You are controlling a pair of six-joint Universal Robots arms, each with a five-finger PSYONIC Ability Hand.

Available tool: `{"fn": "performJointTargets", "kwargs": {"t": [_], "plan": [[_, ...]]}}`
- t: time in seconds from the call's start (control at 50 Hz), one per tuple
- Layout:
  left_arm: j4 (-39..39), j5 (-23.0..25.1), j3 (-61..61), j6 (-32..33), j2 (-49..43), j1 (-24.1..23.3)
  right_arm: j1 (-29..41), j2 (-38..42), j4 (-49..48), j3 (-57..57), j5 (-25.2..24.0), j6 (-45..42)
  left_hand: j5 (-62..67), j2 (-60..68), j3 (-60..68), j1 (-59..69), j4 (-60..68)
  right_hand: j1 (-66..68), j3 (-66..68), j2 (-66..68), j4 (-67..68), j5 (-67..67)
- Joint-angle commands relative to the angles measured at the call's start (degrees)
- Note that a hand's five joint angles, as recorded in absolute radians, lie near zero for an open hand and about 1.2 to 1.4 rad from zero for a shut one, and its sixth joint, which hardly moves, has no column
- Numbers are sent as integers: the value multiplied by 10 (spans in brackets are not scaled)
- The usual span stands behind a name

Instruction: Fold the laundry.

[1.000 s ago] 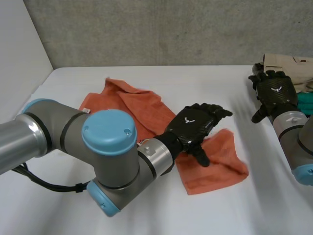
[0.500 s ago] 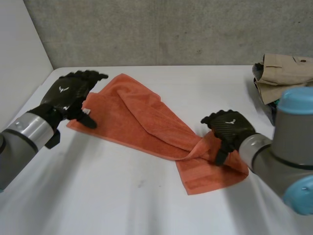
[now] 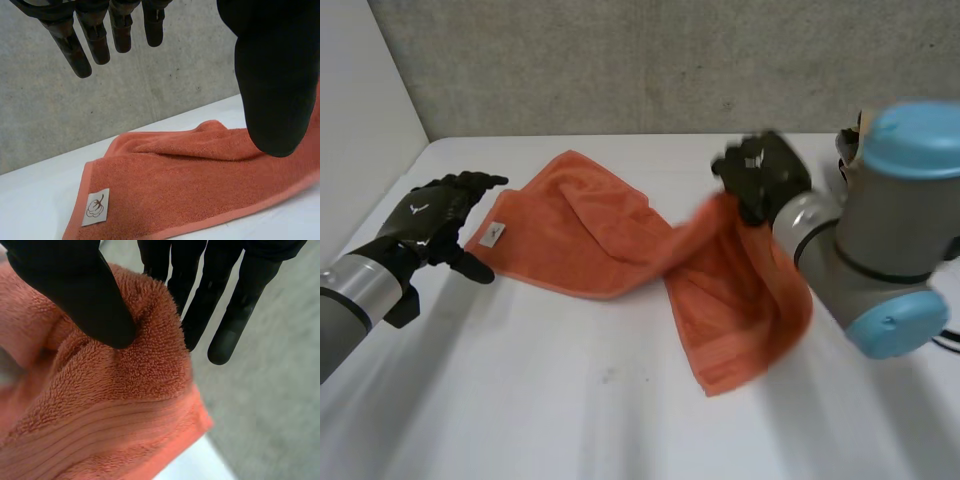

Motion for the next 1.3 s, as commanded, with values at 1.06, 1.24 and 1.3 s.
{"fn": "performJointTargets", "kwargs": {"t": [1.06,1.24,1.3], "plan": [[-92,73,124,-130,175,150,-116,-165,219,-88,-23,-37,672,682,678,693,684,169,125,128,116,140],[-158,86,198,-11,36,108,-126,-46,252,-101,-42,-104,672,682,678,693,684,169,125,128,116,140],[-173,59,245,70,-51,73,-118,11,223,-131,-30,-90,672,682,678,693,684,169,125,128,116,140]]}}
